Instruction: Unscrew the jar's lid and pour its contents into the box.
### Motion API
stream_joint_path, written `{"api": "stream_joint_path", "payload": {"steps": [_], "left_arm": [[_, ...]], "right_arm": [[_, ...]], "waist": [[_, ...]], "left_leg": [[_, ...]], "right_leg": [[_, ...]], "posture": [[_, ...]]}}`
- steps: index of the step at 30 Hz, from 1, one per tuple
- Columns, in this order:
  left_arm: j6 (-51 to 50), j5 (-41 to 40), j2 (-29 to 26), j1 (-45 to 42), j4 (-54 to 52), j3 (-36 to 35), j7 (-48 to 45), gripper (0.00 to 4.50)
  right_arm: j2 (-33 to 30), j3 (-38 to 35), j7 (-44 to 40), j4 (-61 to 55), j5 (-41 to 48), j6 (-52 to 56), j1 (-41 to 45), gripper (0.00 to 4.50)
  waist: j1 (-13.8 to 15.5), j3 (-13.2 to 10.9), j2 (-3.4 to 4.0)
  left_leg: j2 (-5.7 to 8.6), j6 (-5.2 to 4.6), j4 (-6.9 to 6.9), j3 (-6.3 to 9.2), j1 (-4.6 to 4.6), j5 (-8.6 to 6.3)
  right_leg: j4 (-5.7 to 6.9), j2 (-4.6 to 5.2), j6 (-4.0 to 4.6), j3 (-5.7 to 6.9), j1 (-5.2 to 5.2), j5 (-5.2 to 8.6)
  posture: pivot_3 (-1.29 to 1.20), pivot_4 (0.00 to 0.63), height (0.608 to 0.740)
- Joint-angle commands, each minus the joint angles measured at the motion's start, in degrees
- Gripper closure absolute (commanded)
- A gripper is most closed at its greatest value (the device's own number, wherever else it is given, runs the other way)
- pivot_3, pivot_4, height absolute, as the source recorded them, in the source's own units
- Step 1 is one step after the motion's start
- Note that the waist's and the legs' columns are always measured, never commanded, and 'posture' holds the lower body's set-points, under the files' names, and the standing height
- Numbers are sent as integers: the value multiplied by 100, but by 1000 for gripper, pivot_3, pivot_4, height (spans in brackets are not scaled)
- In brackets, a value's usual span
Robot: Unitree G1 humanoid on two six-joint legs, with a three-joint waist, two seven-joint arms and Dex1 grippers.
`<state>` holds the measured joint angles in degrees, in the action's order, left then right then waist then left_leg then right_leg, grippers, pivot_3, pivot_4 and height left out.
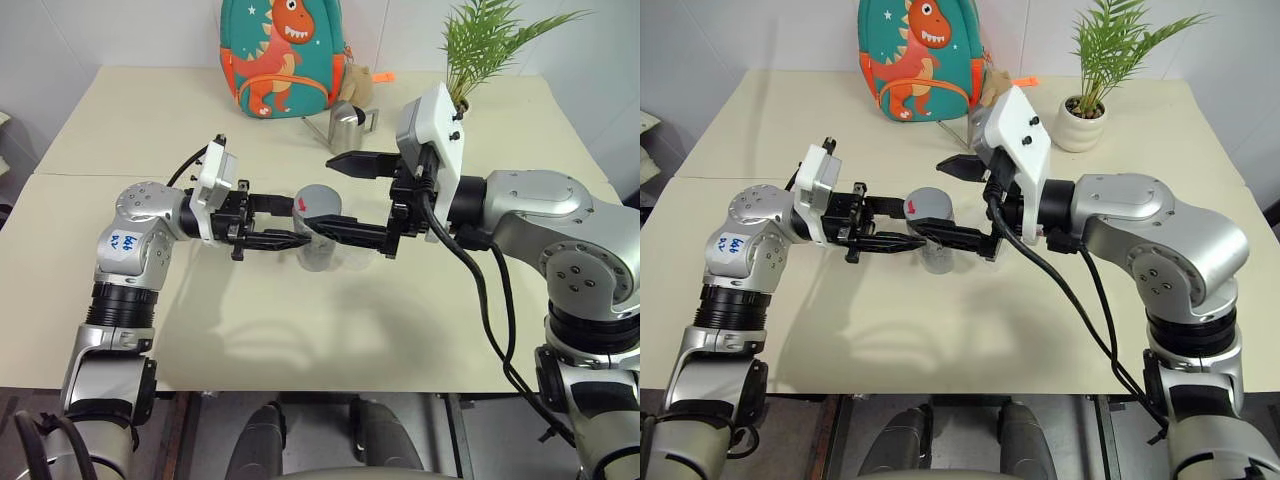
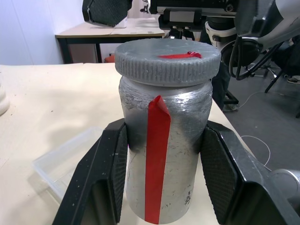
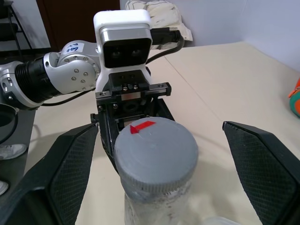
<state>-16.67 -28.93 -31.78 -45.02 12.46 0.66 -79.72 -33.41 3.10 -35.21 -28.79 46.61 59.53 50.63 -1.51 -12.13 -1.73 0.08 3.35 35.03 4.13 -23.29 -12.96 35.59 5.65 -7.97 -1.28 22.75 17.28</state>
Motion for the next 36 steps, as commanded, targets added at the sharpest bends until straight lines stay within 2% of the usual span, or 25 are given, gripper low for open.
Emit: {"api": "stream_joint_path", "payload": {"steps": [1, 23, 25, 36], "left_arm": [[92, -4, 2, -186, -22, -48, -44, 2573], [79, -13, -1, -156, -111, -52, -4, 2573], [86, -10, 0, -162, -101, -53, -4, 2573], [96, -14, 6, -164, -111, -58, 1, 2573]], "right_arm": [[22, -22, 25, -41, 62, 85, 160, 34], [90, 181, -80, 65, -139, 108, 276, 34], [69, 215, -130, 50, -163, 83, 261, 409], [113, 242, -206, 70, -270, -1, 283, 409]], "waist": [[2, 0, 0], [-1, 0, 0], [0, 0, 0], [-1, 0, 0]], "left_leg": [[0, 0, 0, 0, 0, 0], [0, 0, 0, 0, 0, 0], [0, 0, 0, 0, 0, 0], [0, 0, 0, 0, 0, 0]], "right_leg": [[0, 0, 0, 0, 0, 0], [0, 0, 0, 0, 0, 0], [0, 0, 0, 0, 0, 0], [0, 0, 0, 0, 0, 0]], "posture": [[0, 150, 740], [0, 150, 740], [0, 150, 740], [0, 150, 740]]}}
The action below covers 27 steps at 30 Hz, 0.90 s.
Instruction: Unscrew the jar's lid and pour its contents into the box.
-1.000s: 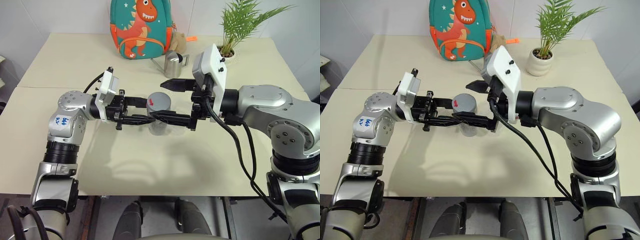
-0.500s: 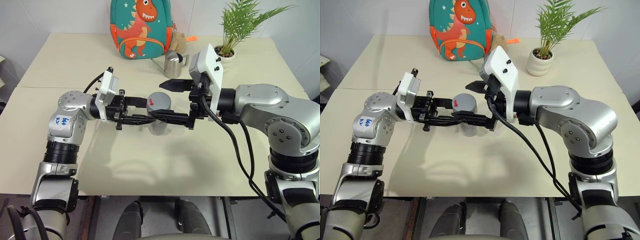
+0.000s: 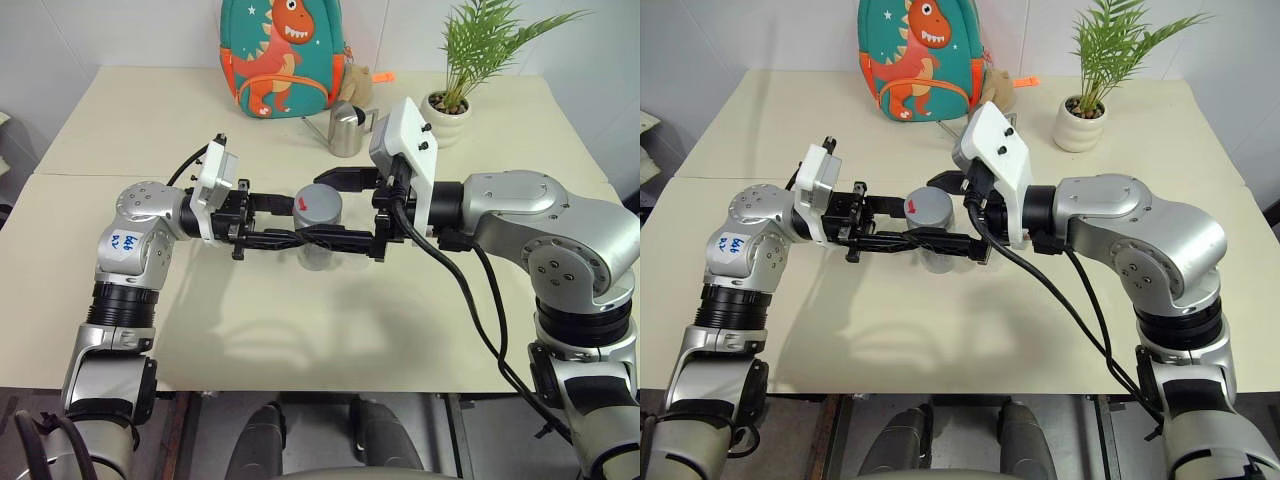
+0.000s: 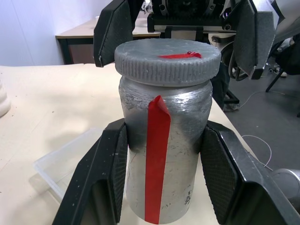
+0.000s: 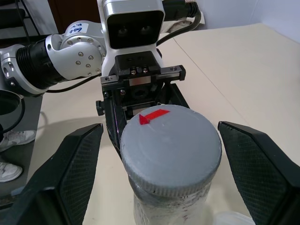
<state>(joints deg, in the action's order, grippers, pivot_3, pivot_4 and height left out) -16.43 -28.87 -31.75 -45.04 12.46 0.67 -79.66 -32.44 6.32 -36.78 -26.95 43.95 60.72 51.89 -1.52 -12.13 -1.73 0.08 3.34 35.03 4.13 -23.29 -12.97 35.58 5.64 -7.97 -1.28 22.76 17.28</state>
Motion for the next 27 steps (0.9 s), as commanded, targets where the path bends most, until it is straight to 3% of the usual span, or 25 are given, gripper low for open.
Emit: {"api": "stream_joint_path", "payload": {"steps": [1, 9, 12, 21, 25, 27], "left_arm": [[72, -21, 2, -159, -115, -59, -3, 2573], [65, -30, 5, -154, -139, -63, 9, 2573], [63, -35, 3, -142, -161, -67, 17, 2573], [36, -58, 11, -144, -223, -70, 37, 2573], [33, -59, 20, -158, -230, -68, 39, 2573], [28, -65, 18, -148, -250, -70, 39, 2573]], "right_arm": [[18, -80, -54, -113, -6, -123, 159, 409], [24, -80, -74, -87, -3, -147, 172, 409], [23, -70, -70, -88, -11, -151, 172, 933], [23, -50, -91, -94, -19, -178, 167, 933], [26, -48, -101, -91, -21, -176, 162, 1883], [31, -48, -109, -107, -14, -177, 156, 1951]], "waist": [[1, 0, 0], [1, 0, 0], [1, 0, 0], [1, 0, 0], [1, 0, 0], [1, 0, 0]], "left_leg": [[0, 0, 0, 0, 0, 0], [0, 0, 0, 0, 0, 0], [0, 0, 0, 0, 0, 0], [0, 0, 0, 0, 0, 0], [0, 0, 0, 0, 0, 0], [0, 0, 0, 0, 0, 0]], "right_leg": [[0, 0, 0, 0, 0, 0], [0, 0, 0, 0, 0, 0], [0, 0, 0, 0, 0, 0], [0, 0, 0, 0, 0, 0], [0, 0, 0, 0, 0, 0], [1, 0, 0, 0, 0, 0]], "posture": [[0, 150, 740], [0, 150, 740], [0, 150, 740], [0, 150, 740], [0, 150, 740], [0, 150, 740]]}}
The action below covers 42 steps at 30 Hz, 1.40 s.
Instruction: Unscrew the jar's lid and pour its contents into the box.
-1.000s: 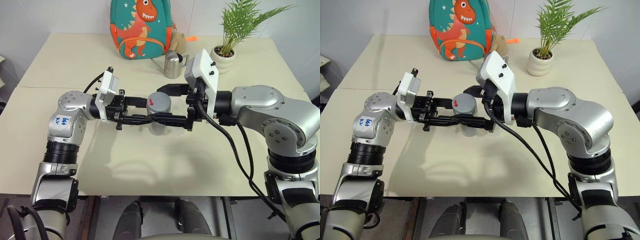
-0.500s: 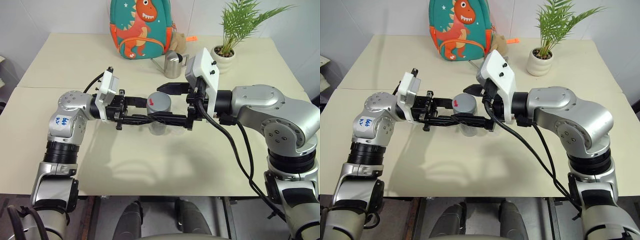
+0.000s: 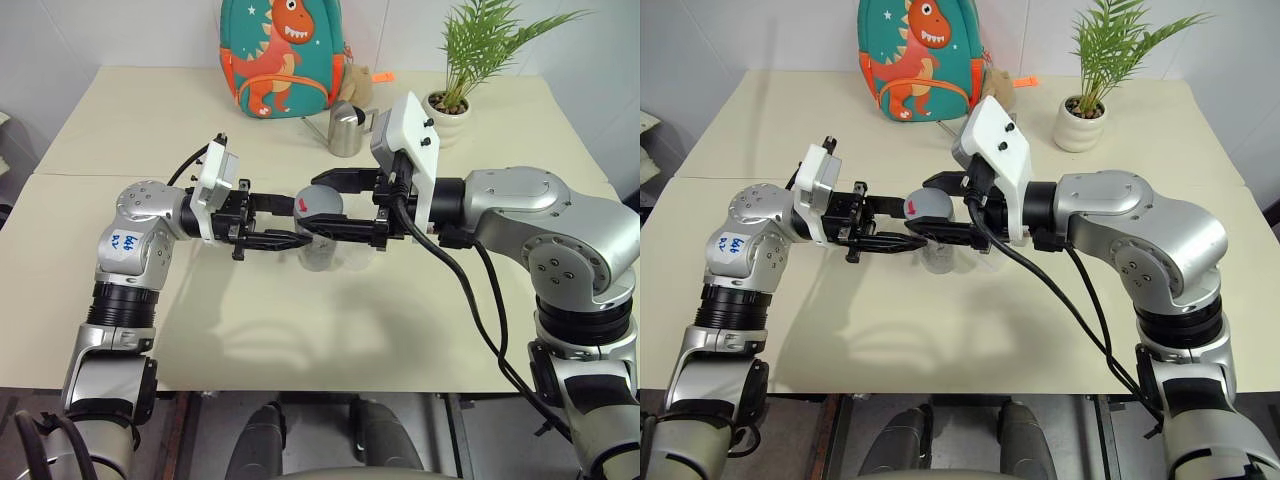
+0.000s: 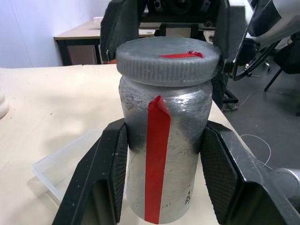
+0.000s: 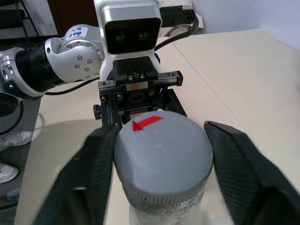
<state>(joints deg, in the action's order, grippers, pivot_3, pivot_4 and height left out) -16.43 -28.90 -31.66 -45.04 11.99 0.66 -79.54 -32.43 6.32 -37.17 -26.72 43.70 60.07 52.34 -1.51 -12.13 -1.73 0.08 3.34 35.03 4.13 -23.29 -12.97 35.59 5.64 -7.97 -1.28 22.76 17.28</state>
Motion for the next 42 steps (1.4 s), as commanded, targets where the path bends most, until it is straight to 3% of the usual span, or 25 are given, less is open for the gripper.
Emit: {"api": "stream_joint_path", "payload": {"steps": [1, 42], "left_arm": [[27, -64, 9, -146, -209, -69, 26, 2573], [-68, 242, -62, -79, 46, 378, -214, 2573]], "right_arm": [[32, -47, -79, -136, 11, -122, 107, 1951], [-372, -431, -615, 514, -438, -663, 793, 1951]], "waist": [[0, 0, 0], [-2, 0, 0]], "left_leg": [[0, 0, 0, 0, 0, 0], [0, 0, 0, -1, 0, 0]], "right_leg": [[0, 0, 0, 0, 0, 0], [-1, -1, 0, 0, 0, 0]], "posture": [[0, 150, 740], [0, 150, 740]]}}
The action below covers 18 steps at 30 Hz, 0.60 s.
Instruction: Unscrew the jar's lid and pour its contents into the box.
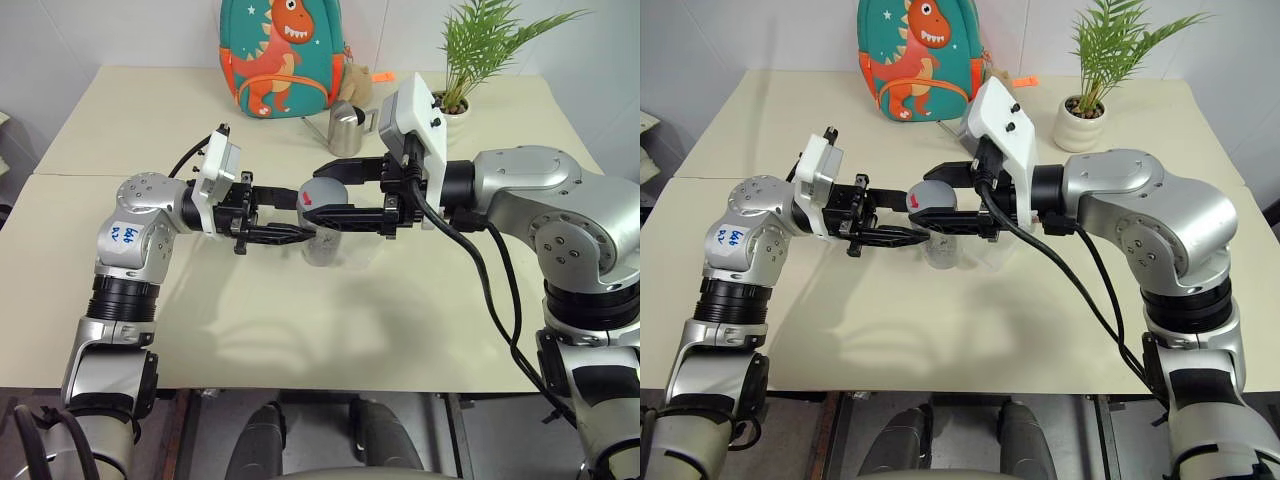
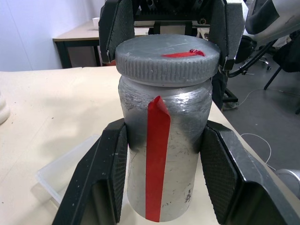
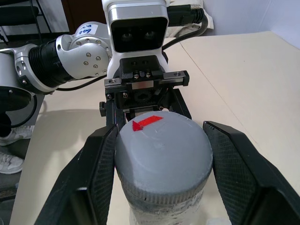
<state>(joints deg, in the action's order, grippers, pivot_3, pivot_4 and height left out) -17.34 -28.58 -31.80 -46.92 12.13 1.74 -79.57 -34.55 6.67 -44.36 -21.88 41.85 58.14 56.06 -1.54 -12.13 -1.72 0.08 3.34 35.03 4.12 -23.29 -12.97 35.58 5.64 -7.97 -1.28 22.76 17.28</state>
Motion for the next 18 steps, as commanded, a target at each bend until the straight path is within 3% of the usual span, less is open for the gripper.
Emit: {"api": "stream_joint_path", "payload": {"steps": [1, 18], "left_arm": [[24, 212, -46, 105, 40, 274, -210, 2573], [-133, 230, -26, 231, -54, 394, -191, 2573]], "right_arm": [[-157, -471, 93, 44, -262, -486, 442, 1951], [-177, -559, 51, 121, -301, -621, 530, 1951]], "waist": [[0, 0, 0], [0, 0, 0]], "left_leg": [[0, 0, 0, 0, 0, 0], [0, 0, 0, 0, 0, 0]], "right_leg": [[0, 0, 0, 0, 0, 0], [1, 0, 0, 0, 0, 0]], "posture": [[0, 150, 740], [0, 150, 740]]}}
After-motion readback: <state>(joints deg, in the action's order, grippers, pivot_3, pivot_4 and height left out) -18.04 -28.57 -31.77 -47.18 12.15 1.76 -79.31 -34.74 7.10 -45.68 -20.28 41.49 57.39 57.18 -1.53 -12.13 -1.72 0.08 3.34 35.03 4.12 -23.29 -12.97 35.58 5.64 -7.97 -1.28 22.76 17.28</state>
